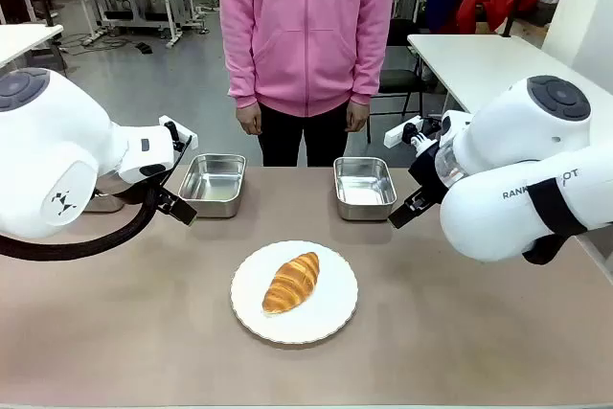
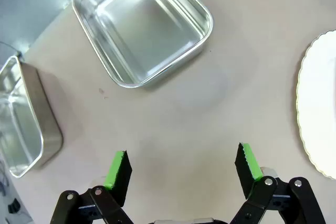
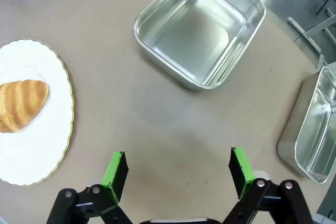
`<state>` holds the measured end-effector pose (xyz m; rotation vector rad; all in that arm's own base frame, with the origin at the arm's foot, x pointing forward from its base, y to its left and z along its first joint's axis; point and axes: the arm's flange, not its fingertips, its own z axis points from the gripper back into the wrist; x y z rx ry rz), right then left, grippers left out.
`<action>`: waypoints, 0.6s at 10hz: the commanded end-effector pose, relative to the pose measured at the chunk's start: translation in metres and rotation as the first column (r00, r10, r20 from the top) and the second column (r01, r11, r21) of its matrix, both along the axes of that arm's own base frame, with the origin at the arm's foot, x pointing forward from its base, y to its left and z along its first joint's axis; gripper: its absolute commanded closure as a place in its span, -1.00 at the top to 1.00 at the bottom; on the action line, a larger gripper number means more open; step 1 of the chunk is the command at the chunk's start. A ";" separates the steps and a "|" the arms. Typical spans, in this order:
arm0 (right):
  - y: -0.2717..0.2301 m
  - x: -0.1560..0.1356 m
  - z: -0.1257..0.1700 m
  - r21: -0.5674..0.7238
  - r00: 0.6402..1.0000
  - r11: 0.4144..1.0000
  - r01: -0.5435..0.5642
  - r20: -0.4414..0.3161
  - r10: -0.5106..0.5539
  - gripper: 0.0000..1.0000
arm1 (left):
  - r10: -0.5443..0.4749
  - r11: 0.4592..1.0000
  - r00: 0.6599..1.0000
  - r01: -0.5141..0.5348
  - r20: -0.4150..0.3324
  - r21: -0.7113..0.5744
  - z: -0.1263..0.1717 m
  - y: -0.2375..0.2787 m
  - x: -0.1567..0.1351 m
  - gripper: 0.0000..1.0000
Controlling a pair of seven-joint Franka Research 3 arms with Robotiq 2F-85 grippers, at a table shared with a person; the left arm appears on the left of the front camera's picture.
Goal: Place the bread in the container.
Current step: Place the Butter Roll into the Airtight Container indicated by the human.
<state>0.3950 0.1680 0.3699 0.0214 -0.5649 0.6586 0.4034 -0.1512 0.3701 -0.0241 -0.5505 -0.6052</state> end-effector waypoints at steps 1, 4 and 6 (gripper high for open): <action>0.000 0.000 0.000 0.000 1.000 1.000 0.000 0.000 0.000 1.00 | 0.000 1.000 1.000 0.000 0.000 0.000 0.000 0.000 0.000 1.00; 0.000 0.000 0.000 0.000 1.000 1.000 0.000 0.000 0.000 1.00 | 0.000 1.000 1.000 0.000 0.000 0.000 0.000 0.000 0.000 1.00; 0.000 0.000 0.000 0.000 1.000 1.000 0.000 0.000 0.000 1.00 | 0.000 1.000 1.000 0.000 0.000 0.000 0.000 0.000 0.000 1.00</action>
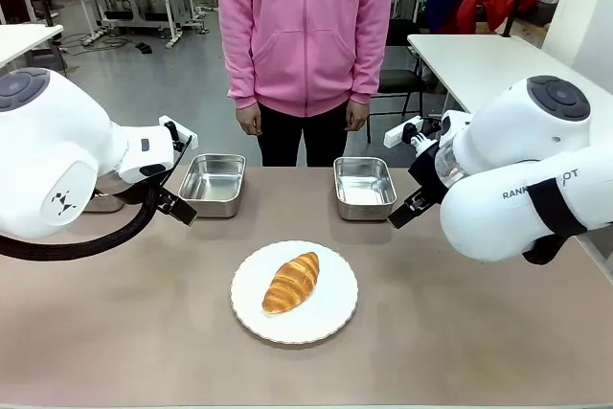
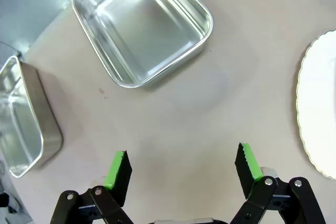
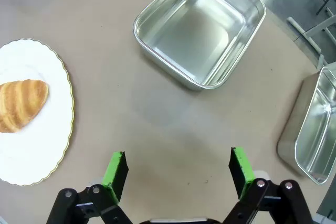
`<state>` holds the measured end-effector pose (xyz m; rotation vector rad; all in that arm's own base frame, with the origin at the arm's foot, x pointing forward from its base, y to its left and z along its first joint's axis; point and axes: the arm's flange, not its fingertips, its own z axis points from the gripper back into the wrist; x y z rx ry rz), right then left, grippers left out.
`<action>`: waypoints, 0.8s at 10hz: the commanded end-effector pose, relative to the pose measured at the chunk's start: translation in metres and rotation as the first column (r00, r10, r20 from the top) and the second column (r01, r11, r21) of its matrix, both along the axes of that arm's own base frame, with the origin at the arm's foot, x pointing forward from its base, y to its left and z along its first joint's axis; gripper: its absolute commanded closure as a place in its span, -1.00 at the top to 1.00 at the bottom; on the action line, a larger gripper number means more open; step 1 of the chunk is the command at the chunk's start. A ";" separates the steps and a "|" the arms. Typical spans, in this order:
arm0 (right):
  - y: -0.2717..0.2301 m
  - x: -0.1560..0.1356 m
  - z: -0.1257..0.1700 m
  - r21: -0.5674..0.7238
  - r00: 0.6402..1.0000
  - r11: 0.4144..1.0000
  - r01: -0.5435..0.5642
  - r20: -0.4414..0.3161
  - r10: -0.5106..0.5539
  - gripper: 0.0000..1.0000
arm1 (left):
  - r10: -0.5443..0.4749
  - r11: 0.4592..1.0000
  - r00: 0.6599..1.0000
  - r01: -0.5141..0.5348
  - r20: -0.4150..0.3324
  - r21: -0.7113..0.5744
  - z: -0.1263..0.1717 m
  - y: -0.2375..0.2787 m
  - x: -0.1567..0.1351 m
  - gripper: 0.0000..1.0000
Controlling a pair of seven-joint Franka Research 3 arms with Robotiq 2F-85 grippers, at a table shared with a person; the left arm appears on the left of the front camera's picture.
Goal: Place the bread in the container.
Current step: Place the Butter Roll into the Airtight Container indicated by the human.
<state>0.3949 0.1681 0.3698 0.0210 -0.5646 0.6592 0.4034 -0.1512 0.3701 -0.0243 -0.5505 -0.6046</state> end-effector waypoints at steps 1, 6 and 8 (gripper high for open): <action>0.000 0.000 0.000 0.001 1.000 1.000 0.000 0.000 0.000 1.00 | -0.001 1.000 1.000 0.001 0.000 0.000 0.000 0.000 0.000 1.00; -0.029 0.019 0.072 0.062 1.000 0.998 -0.019 0.003 0.018 1.00 | -0.060 0.992 0.998 0.059 -0.011 -0.108 0.063 0.047 0.002 1.00; -0.083 0.034 0.122 0.140 1.000 0.990 -0.020 0.021 0.018 1.00 | -0.082 0.984 0.995 0.073 -0.055 -0.162 0.101 0.102 0.015 1.00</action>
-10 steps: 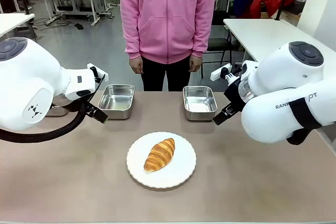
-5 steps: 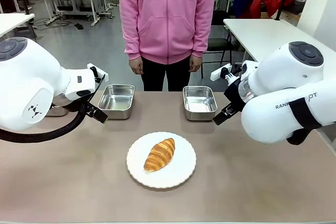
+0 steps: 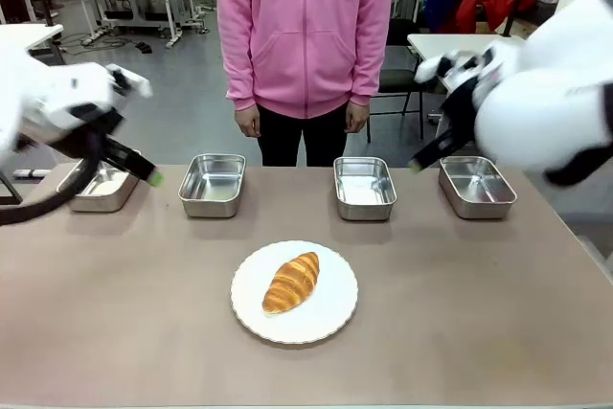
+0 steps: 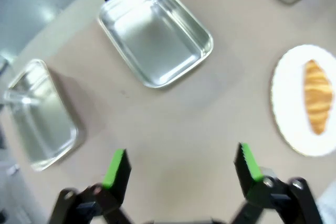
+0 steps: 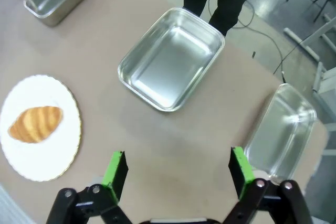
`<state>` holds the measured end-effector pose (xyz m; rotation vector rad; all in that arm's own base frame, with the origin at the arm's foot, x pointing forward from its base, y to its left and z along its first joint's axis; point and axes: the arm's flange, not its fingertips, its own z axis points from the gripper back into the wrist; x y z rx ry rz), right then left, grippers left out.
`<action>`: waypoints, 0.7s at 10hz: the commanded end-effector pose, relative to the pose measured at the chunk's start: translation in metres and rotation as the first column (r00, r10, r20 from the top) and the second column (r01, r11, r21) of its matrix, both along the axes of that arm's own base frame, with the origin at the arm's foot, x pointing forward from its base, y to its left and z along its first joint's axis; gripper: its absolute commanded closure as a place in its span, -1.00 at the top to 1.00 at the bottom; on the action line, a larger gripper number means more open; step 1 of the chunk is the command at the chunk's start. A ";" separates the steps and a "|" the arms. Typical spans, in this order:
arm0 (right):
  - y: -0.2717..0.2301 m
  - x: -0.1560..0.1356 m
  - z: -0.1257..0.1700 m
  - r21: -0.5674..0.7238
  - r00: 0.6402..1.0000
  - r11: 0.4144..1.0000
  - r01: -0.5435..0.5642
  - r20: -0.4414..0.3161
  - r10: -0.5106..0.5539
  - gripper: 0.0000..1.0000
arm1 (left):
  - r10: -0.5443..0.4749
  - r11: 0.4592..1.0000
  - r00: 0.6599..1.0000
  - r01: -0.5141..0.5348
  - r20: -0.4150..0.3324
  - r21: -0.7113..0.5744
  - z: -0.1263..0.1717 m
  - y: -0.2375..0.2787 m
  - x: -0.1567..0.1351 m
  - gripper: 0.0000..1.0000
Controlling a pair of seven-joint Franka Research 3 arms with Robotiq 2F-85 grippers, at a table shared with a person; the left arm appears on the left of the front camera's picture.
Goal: Place the bread in the container.
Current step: Place the Butter Roll into the Airtight Container indicated by the human.
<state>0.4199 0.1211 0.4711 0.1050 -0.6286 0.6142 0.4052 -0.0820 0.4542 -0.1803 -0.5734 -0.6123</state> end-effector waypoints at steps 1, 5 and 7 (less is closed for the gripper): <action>-0.077 0.015 0.042 0.086 0.998 0.994 -0.068 -0.011 0.069 1.00 | -0.129 0.989 0.988 0.122 -0.087 -0.083 0.031 0.072 0.021 1.00; -0.188 0.016 0.056 0.224 0.980 0.954 -0.197 0.031 0.195 1.00 | -0.282 0.936 0.959 0.270 -0.023 -0.224 0.038 0.200 0.043 1.00; -0.184 0.008 0.061 0.173 0.991 0.976 -0.135 0.021 0.134 1.00 | -0.231 0.964 0.973 0.231 0.019 -0.130 0.026 0.206 0.034 1.00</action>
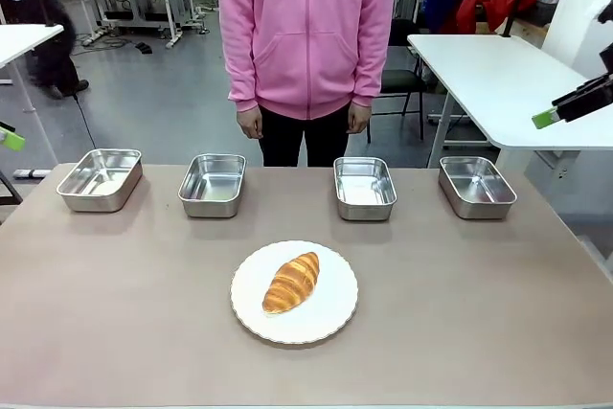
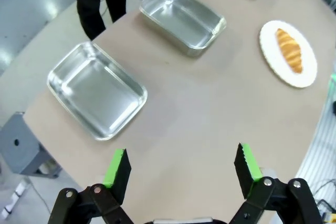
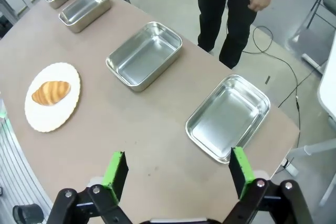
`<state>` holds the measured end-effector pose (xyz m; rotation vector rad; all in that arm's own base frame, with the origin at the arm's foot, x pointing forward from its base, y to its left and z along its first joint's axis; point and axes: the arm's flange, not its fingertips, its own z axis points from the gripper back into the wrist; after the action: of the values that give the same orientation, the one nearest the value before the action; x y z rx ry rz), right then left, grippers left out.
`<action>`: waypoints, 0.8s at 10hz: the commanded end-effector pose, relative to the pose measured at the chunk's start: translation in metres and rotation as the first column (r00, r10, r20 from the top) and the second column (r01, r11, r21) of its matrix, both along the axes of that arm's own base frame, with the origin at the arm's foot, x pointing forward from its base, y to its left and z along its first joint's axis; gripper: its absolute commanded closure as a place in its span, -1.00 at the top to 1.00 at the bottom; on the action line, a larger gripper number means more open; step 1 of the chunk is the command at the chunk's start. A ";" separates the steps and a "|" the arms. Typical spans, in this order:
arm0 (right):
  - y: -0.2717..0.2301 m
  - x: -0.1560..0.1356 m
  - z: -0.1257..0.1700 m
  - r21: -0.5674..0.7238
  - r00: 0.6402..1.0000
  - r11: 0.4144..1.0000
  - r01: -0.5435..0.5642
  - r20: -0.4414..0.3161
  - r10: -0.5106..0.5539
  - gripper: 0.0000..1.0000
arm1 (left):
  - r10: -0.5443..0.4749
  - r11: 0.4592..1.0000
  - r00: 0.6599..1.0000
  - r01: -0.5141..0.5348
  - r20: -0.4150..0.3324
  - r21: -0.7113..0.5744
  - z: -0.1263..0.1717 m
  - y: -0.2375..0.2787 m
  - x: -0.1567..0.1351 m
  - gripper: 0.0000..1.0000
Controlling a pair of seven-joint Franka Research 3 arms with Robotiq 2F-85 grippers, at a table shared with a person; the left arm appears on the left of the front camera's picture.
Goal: Place the bread in the container.
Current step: Place the Butter Roll into the Airtight Container indicated by the human.
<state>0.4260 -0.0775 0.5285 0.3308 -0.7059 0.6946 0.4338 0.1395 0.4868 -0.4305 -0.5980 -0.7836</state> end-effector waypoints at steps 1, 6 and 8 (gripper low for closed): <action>0.015 0.001 0.004 -0.023 1.000 1.000 0.010 -0.012 -0.010 1.00 | -0.003 1.000 1.000 0.003 -0.010 -0.016 0.009 -0.011 -0.004 1.00; 0.018 0.001 0.002 -0.046 1.000 0.999 0.007 -0.011 -0.007 1.00 | -0.033 0.998 0.999 0.032 -0.008 -0.059 0.008 0.002 -0.003 1.00; 0.003 0.002 0.005 -0.001 0.999 0.999 -0.032 0.032 0.032 1.00 | -0.042 0.987 0.998 0.050 0.056 -0.152 0.018 0.017 -0.006 1.00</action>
<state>0.4262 -0.0642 0.5321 0.2885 -0.6909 0.6999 0.4242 0.1441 0.5015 -0.5045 -0.6371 -0.7752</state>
